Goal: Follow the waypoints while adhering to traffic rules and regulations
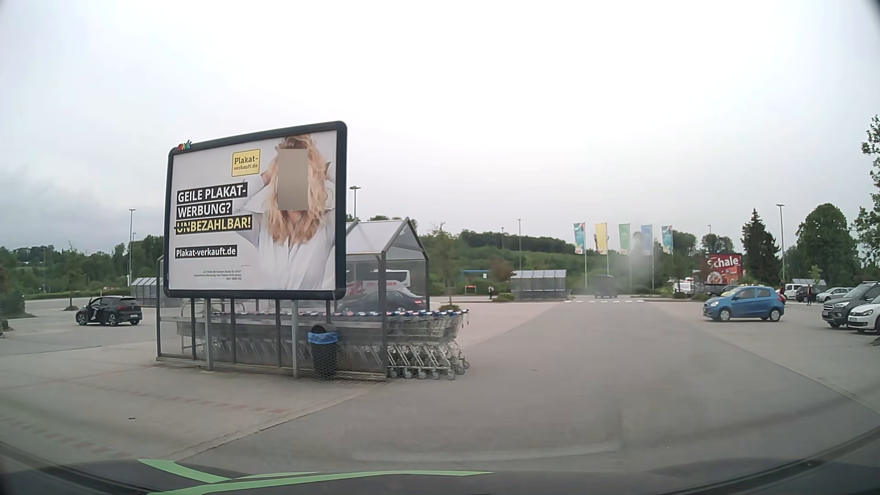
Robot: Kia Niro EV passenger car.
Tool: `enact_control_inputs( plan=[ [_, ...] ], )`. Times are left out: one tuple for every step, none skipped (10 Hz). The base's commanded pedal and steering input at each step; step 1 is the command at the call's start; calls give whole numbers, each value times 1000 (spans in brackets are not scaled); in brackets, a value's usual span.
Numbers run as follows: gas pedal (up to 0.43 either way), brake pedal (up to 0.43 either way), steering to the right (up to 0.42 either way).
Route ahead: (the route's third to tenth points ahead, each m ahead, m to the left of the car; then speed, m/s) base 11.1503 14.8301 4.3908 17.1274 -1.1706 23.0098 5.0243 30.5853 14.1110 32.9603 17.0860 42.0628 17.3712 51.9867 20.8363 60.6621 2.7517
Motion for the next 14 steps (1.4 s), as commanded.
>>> enact_control_inputs(
  plan=[
    [0, 0, -420],
    [0, 0, -430],
    [0, 0, -439],
    [0, 0, -449],
    [0, 0, -467],
    [0, 0, -484],
    [0, 0, -494],
    [0, 0, -506],
    [0, 0, -517],
    [0, 0, -524],
    [0, 0, -525],
    [0, 0, -524],
    [0, 0, -524],
    [0, 0, -524]
  ],
)
